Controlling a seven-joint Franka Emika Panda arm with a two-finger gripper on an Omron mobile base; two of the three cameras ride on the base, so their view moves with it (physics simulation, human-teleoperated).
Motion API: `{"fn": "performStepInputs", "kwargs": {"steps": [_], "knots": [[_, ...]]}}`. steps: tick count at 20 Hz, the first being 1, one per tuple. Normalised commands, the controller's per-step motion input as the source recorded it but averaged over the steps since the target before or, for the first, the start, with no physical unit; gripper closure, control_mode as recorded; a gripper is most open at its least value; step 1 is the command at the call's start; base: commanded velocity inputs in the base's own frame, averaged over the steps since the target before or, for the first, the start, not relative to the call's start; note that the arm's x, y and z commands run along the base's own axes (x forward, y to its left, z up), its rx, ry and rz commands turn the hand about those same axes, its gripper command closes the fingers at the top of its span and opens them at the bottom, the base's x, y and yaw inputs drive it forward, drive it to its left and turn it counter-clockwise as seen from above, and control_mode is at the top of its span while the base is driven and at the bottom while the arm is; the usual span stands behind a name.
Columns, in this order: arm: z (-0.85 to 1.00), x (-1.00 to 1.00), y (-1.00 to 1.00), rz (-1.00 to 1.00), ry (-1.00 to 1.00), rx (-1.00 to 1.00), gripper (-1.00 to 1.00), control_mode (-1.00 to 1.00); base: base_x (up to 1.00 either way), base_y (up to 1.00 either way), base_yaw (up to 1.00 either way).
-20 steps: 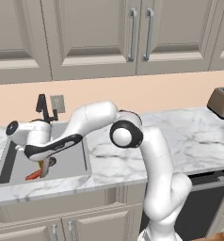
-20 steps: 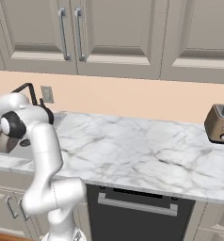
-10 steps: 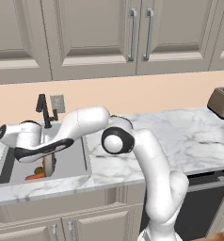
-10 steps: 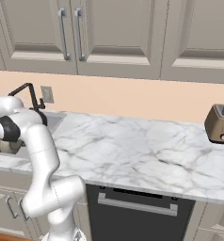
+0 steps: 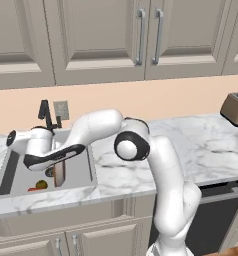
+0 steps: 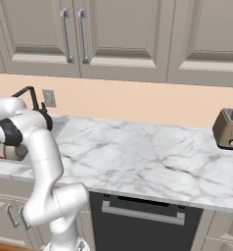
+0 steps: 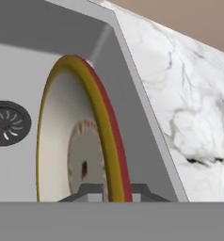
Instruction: Dump the kiwi and carrot from the bowl so the bowl can be washed. Place the bowl in the sink after clearing the leftovers.
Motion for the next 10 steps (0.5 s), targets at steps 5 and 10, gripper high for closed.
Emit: {"fn": "performStepInputs", "kwargs": {"steps": [5,10], "knots": [[0.00,0.03,-0.58,0.00,-0.03,0.13,1.00,-1.00,0.00,0.00,0.00],[0.00,-0.01,-0.29,-0.04,-0.06,0.34,1.00,-1.00,0.00,0.00,0.00]]}}
